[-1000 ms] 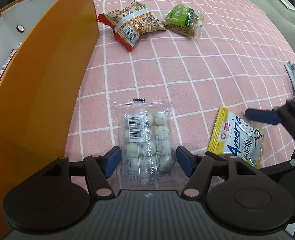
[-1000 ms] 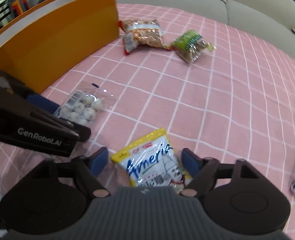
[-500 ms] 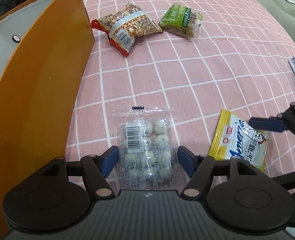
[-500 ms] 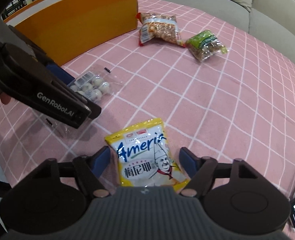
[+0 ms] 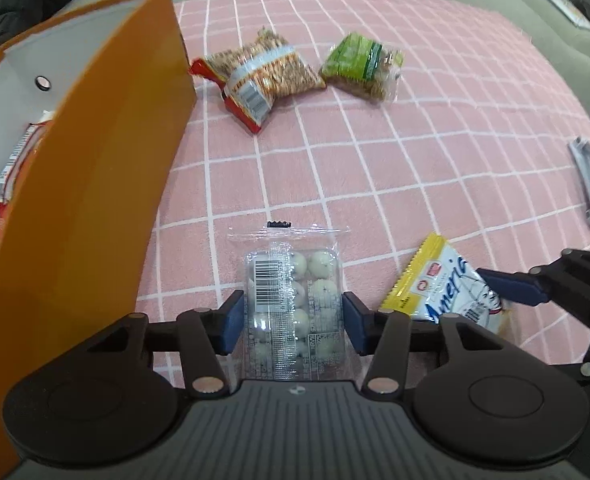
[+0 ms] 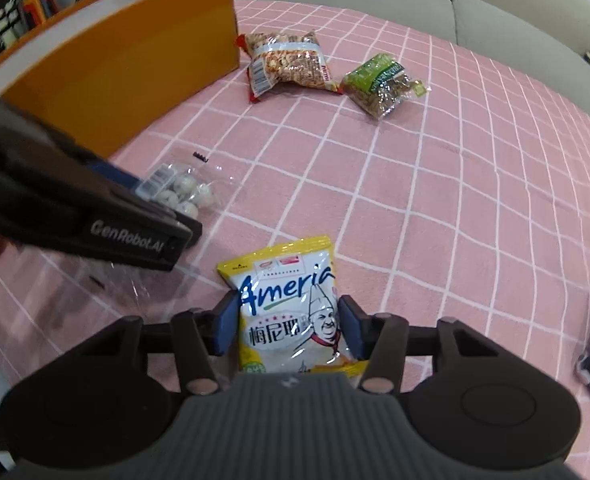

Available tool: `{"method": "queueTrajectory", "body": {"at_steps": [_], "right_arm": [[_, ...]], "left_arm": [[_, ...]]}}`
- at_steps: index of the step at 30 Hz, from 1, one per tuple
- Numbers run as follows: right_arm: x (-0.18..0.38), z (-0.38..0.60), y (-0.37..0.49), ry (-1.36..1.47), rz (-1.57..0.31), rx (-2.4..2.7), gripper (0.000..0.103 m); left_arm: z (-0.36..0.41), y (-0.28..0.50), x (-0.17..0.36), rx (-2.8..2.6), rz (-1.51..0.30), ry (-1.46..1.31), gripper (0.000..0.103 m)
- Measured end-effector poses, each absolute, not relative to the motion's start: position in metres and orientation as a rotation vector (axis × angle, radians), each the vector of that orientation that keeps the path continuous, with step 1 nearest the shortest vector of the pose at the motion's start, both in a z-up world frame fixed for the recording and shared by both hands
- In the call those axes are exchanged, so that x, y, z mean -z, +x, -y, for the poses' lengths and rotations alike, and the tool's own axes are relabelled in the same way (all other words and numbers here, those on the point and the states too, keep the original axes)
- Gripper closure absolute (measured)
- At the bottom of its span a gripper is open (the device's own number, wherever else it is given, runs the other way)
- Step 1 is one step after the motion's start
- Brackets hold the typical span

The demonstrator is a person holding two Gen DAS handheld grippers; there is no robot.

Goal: Organize snacks
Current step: 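Grasp the yellow Ameria bread bag with the right tool while the left tool holds the white-ball pack, then carry the white-ball pack and Ameria bag into the orange box and open both tools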

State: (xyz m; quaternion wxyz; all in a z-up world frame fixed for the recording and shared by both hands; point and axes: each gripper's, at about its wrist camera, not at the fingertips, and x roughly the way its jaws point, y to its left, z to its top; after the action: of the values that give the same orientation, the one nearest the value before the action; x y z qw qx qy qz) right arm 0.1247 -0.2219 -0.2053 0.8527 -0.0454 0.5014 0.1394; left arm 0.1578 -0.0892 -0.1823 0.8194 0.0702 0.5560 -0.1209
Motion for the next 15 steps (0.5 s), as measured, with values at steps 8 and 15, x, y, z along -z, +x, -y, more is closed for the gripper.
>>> {"method": "queueTrajectory", "body": {"at_steps": [8,15], "right_arm": [[0.177,0.223,0.109,-0.064,-1.012,-0.259,0.053],[0.137,0.219,0.107,-0.04,-0.945,-0.249,0.053]], "left_arm": [[0.083,0.142,0.131,0.245,-1.131,0.143,0.045],[0.068,0.135,0.085,0.244,-1.03,0.158,0.045]]}}
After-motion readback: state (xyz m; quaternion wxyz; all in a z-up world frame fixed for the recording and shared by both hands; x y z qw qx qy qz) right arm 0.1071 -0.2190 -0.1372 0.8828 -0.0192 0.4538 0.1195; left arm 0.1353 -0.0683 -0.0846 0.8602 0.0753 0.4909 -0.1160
